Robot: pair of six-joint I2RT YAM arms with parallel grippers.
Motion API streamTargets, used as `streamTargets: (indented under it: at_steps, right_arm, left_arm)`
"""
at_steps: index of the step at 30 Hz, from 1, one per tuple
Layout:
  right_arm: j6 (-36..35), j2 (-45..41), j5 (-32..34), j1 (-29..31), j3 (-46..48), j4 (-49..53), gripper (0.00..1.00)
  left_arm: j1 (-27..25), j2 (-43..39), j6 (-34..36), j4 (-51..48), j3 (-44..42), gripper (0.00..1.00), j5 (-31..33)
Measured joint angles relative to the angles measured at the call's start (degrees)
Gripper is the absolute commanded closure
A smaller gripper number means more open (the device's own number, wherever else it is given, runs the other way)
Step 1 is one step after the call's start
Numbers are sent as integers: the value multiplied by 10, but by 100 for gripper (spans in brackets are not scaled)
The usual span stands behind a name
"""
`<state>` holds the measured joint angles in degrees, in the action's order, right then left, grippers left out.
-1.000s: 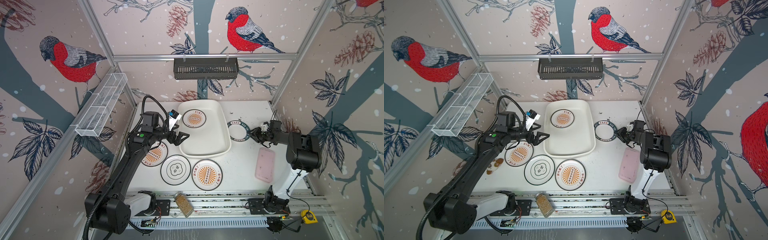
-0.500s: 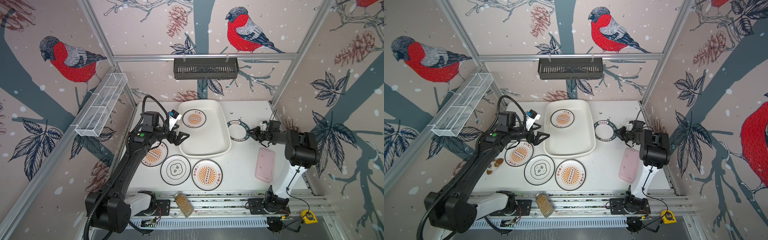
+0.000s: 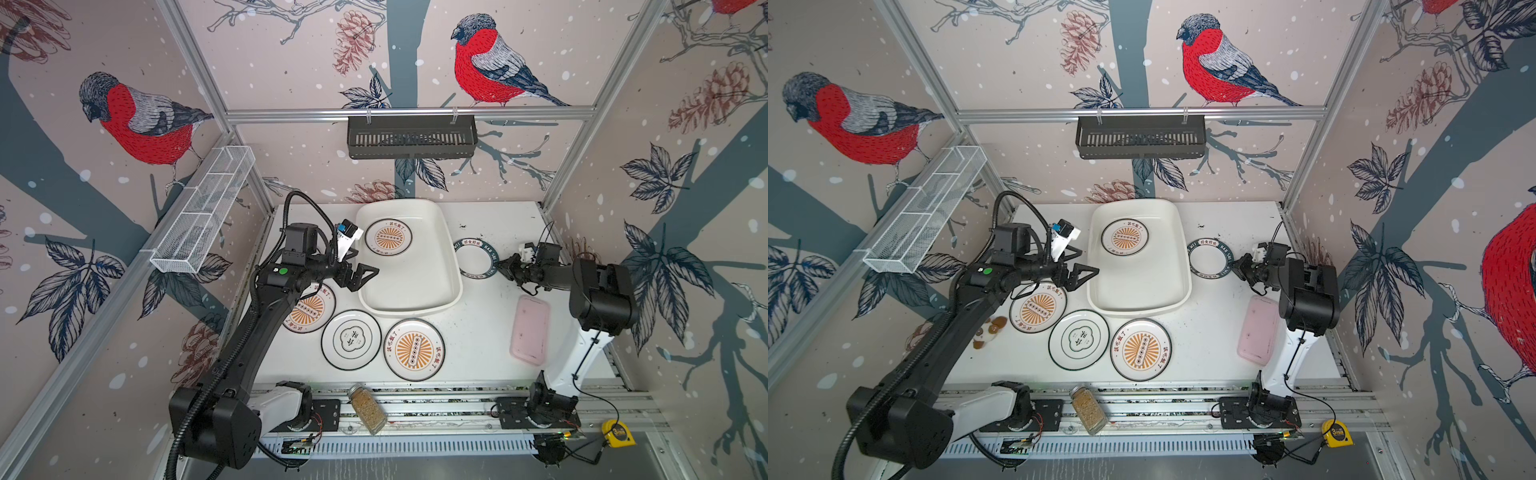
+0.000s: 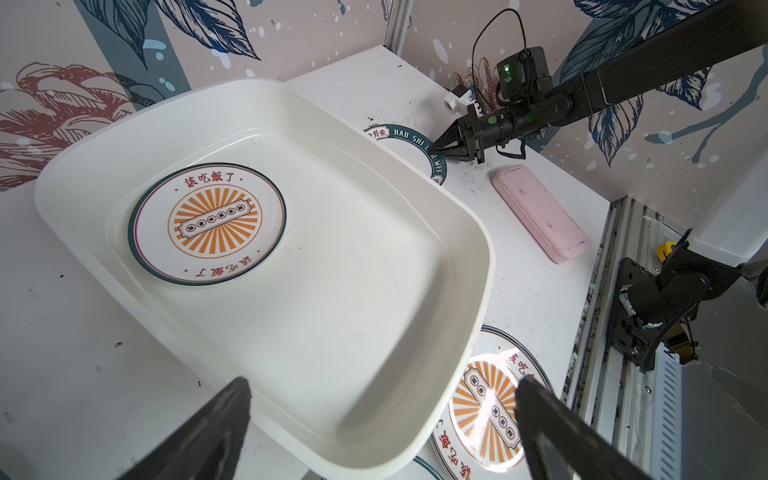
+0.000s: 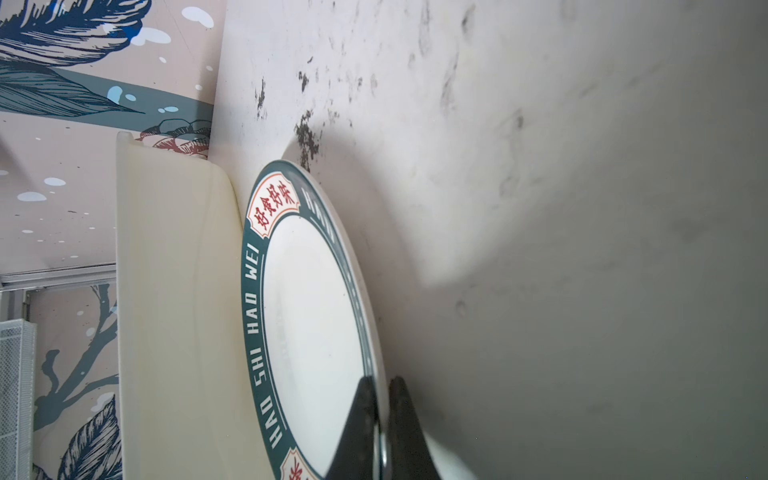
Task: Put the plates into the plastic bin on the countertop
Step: 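Close the right gripper on the plate edge and lift it upright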
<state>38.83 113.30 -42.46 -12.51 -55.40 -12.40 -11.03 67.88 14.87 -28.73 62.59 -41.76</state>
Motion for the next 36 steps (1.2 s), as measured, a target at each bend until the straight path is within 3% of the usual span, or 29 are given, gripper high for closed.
streamTargets:
  at_steps: [8, 25, 30, 36]
  right_arm:
    - [15, -25, 23, -4, -14, 24, 98]
    - [29, -190, 45, -27, -25, 103, 98]
    - [14, -245, 54, -7, -41, 142, 97]
    - [-15, -280, 71, 65, -78, 201, 97]
  left_arm:
    - [0, 0, 0, -1, 8, 2, 2]
    - [0, -14, 0, -14, 23, 2, 25]
    - [0, -21, 1, -21, 26, 2, 44]
    - [0, -34, 2, -21, 26, 2, 57]
